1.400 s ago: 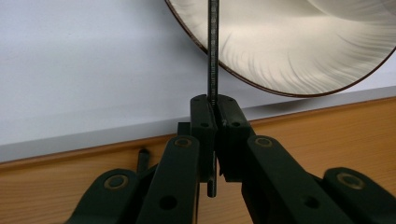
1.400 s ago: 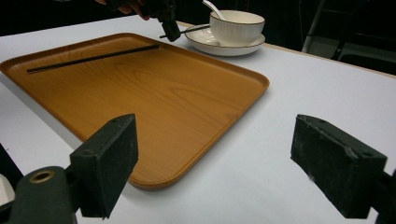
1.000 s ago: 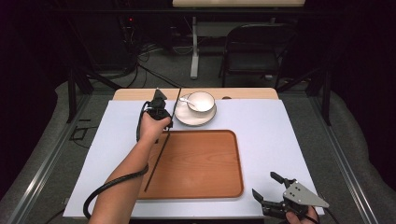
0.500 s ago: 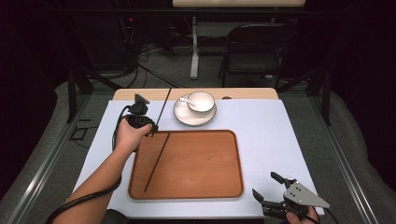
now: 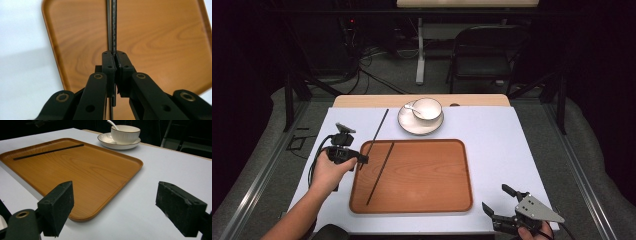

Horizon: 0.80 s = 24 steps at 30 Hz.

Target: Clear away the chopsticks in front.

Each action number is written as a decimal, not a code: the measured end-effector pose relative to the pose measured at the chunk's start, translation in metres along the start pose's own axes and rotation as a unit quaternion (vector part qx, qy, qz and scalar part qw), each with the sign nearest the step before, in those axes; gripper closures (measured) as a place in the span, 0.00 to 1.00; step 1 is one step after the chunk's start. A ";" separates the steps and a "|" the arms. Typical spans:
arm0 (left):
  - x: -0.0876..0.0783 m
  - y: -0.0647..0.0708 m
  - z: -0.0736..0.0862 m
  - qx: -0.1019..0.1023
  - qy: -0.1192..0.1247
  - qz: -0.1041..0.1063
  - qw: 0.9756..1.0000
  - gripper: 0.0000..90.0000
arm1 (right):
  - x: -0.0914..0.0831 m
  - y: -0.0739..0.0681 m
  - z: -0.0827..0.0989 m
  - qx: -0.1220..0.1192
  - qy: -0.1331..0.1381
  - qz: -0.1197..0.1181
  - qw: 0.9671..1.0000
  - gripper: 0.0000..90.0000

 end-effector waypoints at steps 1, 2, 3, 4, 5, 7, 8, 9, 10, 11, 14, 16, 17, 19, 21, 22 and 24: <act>0.000 0.000 0.005 0.001 0.001 0.000 1.000 0.96 | 0.000 0.000 0.000 0.000 0.000 0.000 1.000 0.16; 0.000 0.001 0.011 0.001 0.000 0.002 1.000 0.96 | 0.000 0.000 0.000 0.000 0.000 0.001 1.000 0.16; 0.000 0.001 0.016 0.004 -0.003 0.001 1.000 0.96 | 0.000 0.000 0.000 0.000 0.000 0.001 1.000 0.16; 0.000 0.001 0.021 0.006 -0.004 0.002 1.000 0.96 | 0.000 0.000 0.000 0.001 0.000 0.001 1.000 0.16; 0.000 0.002 0.025 0.005 -0.003 0.006 1.000 0.96 | 0.000 0.000 0.000 0.000 0.000 0.001 1.000 0.16; 0.000 0.003 0.034 0.002 -0.003 0.013 1.000 0.96 | 0.000 0.000 0.000 0.001 0.000 0.002 1.000 0.16; 0.000 0.003 0.037 0.002 -0.001 0.014 1.000 0.96 | 0.000 0.000 0.000 0.002 0.000 0.003 1.000 0.16; 0.000 0.002 0.041 0.002 -0.001 0.015 1.000 0.96 | 0.000 0.000 0.000 0.002 0.000 0.003 1.000 0.16; 0.001 0.002 0.045 0.000 -0.002 0.015 1.000 0.96 | 0.000 0.000 0.000 0.002 0.000 0.003 1.000 0.16; 0.002 0.001 0.049 -0.001 -0.006 0.017 1.000 0.96 | 0.000 0.000 0.000 0.003 -0.001 0.003 1.000 0.16; 0.009 -0.003 0.060 -0.007 -0.018 0.016 1.000 0.96 | 0.000 0.000 0.000 0.002 -0.001 0.003 1.000 0.16; 0.013 -0.006 0.064 -0.012 -0.023 0.012 1.000 0.96 | 0.000 0.000 0.000 0.003 0.000 0.003 1.000 0.16; 0.015 -0.008 0.065 -0.012 -0.025 0.011 1.000 0.96 | 0.000 0.000 0.000 0.003 0.000 0.004 1.000 0.16; 0.019 -0.010 0.069 -0.017 -0.034 0.010 0.999 0.96 | 0.000 0.000 0.000 0.003 0.000 0.004 1.000 0.16; 0.023 -0.012 0.072 -0.019 -0.041 0.008 0.999 0.96 | 0.000 0.000 0.000 0.002 0.000 0.004 1.000 0.16; 0.025 -0.013 0.073 -0.020 -0.043 0.006 0.999 0.96 | 0.000 0.000 0.000 0.003 -0.001 0.004 1.000 0.16; 0.028 -0.014 0.074 -0.017 -0.049 0.004 0.999 0.96 | 0.000 0.000 0.000 0.003 0.000 0.004 1.000 0.16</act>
Point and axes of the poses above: each handheld gripper's, and its own axes: x roughly forward along the jaws, z roughly out of its underside, y roughly to its right, the point moved 6 cm from there along x, roughly forward along the jaws, and after that the axes turned 2 degrees about z, right-handed, at the moved point
